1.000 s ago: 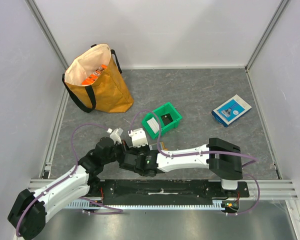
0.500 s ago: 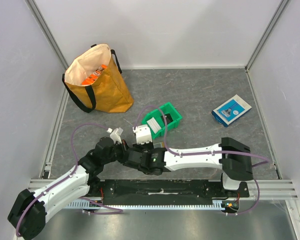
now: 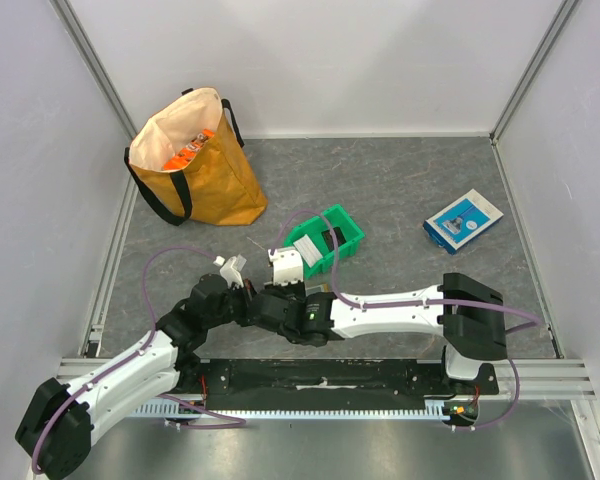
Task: Put the credit cards into the card holder
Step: Turn over the card slot in the card holder.
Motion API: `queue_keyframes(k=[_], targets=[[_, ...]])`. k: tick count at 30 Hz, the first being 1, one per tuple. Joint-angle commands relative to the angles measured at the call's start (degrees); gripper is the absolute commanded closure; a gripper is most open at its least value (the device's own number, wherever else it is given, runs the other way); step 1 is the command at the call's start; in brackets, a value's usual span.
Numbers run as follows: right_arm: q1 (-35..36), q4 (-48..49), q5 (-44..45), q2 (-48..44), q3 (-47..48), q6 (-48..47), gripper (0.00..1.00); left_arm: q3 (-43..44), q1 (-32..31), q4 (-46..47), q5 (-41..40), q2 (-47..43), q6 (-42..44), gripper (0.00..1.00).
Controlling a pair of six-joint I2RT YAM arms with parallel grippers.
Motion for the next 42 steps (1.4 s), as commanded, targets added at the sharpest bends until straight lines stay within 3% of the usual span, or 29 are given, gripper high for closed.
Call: queue_keyframes(k=[1,14,22,29,35,42], targets=[[-0.27,2.2,-0.43,1.13,-1.02,0.77,1.0,0.56,-0.05,2.91,1.13,-0.41,-0.39,0.98],[-0.53,3.34,-2.02,2.27,-1.47,0.16,1.0,0.83,-0.05,3.0,1.22,-0.33,-0.56,0.98],[-0.36,-8.08,4.39,5.44,3.28,2.43,1.0,1.18,-0.14,2.56,0.87,-0.5,-0.38,0.98],[-1.85,-8.88,4.58,-0.53,-2.25,4.63,1.0,0.92,-0.05,0.37,-1.59,0.64,0.49,0.98],[-6.24,-0.72,-4.02,-7.91,-13.66,3.93,1.0,1.0,-0.05,-2.71,-4.49,4.76,1.46,0.98],[-8.79,20.89,-20.63,-16.35,-26.06,-0.55,1.0,1.88,-0.05,-3.5,-6.51,9.69,3.3,0.98]])
